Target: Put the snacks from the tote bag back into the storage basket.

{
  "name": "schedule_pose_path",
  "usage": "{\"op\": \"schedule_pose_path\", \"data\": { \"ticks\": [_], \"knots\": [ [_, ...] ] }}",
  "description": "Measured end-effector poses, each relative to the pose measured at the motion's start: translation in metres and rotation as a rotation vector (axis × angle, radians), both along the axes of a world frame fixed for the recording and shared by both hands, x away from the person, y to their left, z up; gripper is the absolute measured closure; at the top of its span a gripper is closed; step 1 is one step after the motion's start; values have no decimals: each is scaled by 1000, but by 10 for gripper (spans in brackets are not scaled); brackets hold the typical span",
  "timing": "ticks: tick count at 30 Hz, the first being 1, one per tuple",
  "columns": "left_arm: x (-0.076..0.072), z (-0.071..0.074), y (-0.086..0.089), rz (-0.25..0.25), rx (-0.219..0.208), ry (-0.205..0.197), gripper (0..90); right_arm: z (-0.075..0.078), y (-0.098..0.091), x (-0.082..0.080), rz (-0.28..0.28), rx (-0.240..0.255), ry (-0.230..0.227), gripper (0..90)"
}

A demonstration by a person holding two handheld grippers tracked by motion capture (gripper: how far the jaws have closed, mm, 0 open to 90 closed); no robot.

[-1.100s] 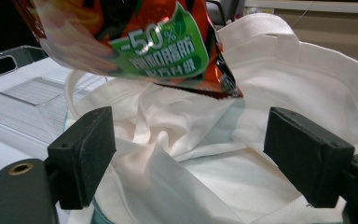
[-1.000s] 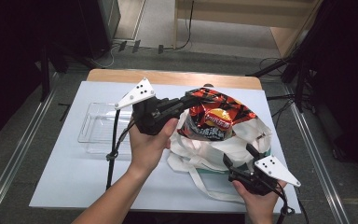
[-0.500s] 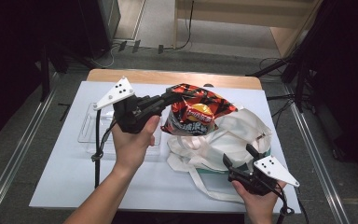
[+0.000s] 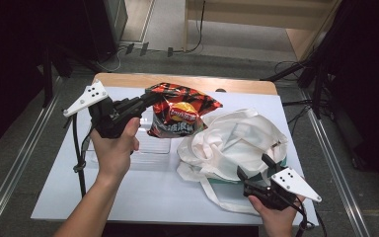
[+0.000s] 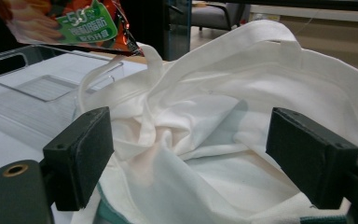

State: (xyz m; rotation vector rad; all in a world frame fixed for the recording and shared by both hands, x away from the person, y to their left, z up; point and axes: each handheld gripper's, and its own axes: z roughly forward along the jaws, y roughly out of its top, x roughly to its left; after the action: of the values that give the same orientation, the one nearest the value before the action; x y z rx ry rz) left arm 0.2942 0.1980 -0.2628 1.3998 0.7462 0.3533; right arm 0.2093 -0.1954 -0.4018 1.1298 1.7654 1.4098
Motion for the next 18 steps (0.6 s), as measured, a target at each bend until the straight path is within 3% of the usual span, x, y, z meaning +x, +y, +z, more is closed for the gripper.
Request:
{"op": "schedule_pose_path", "data": {
  "ticks": [4,13,18],
  "knots": [
    [2,-4,6,14,-1,11,900,3,-3,-4,13,6,-3,35],
    [2,-6,20,44,-8,15,900,2,-13,-8,35,18,-3,2],
    [4,-7,26,55,-5,19,900,4,-13,-11,60,19,-31,0]
  ]
}}
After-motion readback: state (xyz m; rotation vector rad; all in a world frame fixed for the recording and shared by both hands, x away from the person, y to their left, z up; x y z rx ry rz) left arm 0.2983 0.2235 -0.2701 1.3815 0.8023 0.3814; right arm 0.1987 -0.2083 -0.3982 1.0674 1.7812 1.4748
